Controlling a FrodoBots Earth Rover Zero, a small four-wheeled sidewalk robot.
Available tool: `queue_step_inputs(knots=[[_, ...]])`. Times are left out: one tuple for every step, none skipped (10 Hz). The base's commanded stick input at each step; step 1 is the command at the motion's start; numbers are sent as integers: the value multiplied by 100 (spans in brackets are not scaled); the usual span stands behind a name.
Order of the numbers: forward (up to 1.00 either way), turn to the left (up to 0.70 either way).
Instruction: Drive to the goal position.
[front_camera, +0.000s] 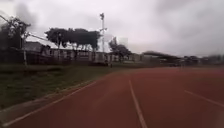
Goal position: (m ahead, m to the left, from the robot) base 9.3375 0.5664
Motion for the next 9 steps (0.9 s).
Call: queue_step_inputs(knots=[[50,0],[50,0],[50,0],[50,0],[50,0],[50,0],[50,0],[50,0],[50,0]])
